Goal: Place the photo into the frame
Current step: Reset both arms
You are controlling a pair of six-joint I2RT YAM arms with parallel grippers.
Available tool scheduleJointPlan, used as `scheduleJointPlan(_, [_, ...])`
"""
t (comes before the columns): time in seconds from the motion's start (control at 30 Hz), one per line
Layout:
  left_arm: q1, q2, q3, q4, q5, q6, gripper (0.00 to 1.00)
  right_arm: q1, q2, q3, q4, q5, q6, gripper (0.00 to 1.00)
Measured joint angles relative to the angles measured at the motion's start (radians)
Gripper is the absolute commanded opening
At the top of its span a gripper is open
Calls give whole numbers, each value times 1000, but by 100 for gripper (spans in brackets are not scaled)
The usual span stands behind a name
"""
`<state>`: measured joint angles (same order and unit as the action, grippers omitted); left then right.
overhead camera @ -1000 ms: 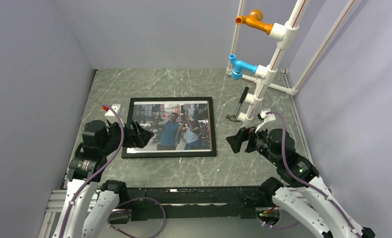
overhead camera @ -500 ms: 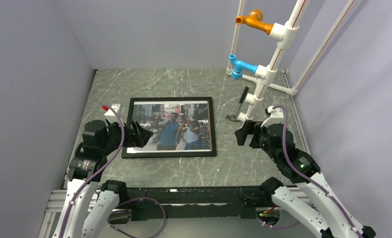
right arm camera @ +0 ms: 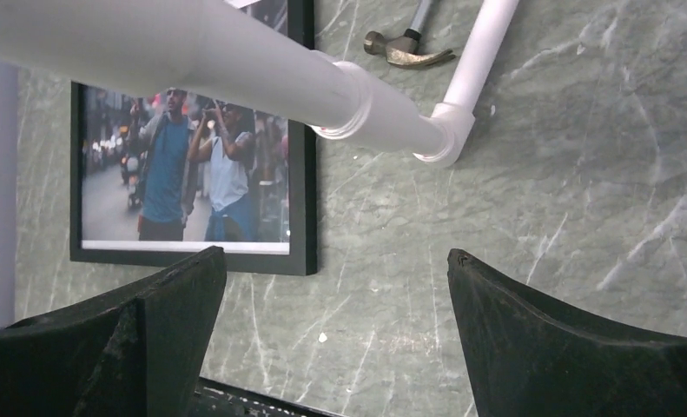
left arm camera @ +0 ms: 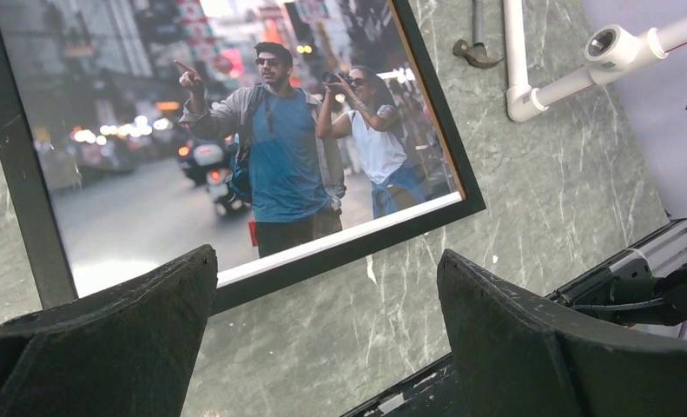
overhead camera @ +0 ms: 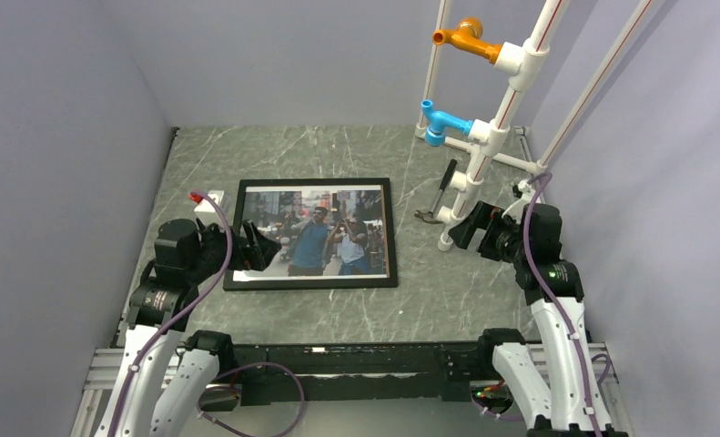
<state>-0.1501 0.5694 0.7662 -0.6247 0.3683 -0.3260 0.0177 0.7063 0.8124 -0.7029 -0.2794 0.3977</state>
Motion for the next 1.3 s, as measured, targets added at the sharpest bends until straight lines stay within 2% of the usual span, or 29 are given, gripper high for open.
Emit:
scheduleJointPlan(0.13, [0,9,-11,0,-5,2,99,-51,4,-5,-8,-54,-12,99])
scheduleJointPlan(0.23, [0,18,-11,1,-23,12,99,-58,-2,-5,-17,-39,-13,99])
scheduleJointPlan(0.5, [0,62,-11,34,-143,53,100,-112,2,-5,-48,147,-8,99])
scheduleJointPlan(0.63, [0,77,-43,101,-234,97,100,-159,28,-13,8,216,6,99])
scheduleJointPlan(0.9, [0,128,-187,301,-445,186,99,-318,214,-119,310,228,13,99])
scheduleJointPlan(1.07, [0,225,-287,484,-549,238,99,-346,311,-192,519,227,-14,99])
scheduleJointPlan(1.23, [3,332,-396,707,-628,266,100,-345,309,-394,849,218,-63,99])
scheduleJointPlan(1.3, [7,371,-467,855,-648,280,99,-344,329,-476,966,210,-69,99])
